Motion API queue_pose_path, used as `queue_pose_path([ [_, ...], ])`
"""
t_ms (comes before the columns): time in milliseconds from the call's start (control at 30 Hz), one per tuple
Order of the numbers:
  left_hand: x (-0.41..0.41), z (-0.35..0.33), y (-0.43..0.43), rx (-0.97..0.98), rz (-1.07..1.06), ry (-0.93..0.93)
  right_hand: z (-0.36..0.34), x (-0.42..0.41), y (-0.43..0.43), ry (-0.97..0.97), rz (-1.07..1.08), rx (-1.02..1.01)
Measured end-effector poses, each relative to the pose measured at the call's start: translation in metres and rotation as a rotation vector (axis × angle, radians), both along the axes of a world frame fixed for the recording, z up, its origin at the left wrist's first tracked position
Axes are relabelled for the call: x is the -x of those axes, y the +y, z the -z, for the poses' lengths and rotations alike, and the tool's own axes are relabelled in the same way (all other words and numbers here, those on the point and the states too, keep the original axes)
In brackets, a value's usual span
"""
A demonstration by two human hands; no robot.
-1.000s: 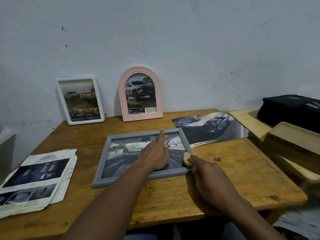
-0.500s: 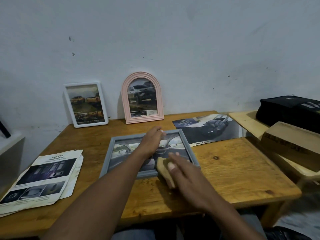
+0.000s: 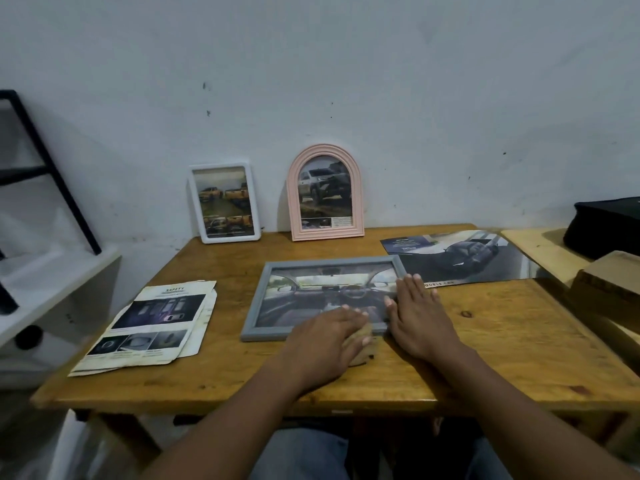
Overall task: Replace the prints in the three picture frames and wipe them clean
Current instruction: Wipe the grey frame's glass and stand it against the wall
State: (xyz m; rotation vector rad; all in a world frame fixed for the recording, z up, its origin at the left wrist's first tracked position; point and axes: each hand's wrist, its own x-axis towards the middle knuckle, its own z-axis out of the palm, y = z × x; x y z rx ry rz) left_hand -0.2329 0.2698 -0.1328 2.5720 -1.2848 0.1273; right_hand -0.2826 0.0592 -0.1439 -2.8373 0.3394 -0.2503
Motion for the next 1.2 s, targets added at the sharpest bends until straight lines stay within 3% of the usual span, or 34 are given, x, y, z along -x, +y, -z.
queue_pose_path([
  [400, -0.028, 0.005, 0.113, 0.033, -0.344, 0.003, 0.002, -0.002, 0.002, 0.059, -0.010, 0.048],
  [567, -0.047, -0.003, 0.102, 0.076, -0.487, 0.166, 0.001, -0.001, 0.004, 0.038, -0.037, 0.047],
  [733, -0.083, -0.016, 0.086, -0.094, -0.505, 0.326, -0.004, 0.005, 0.007, 0.039, -0.070, 0.031],
  [1200, -0.192, -0.014, 0.034, 0.017, -0.517, 0.317, -0.009, -0.004, 0.008, 0.146, -0.002, 0.032],
])
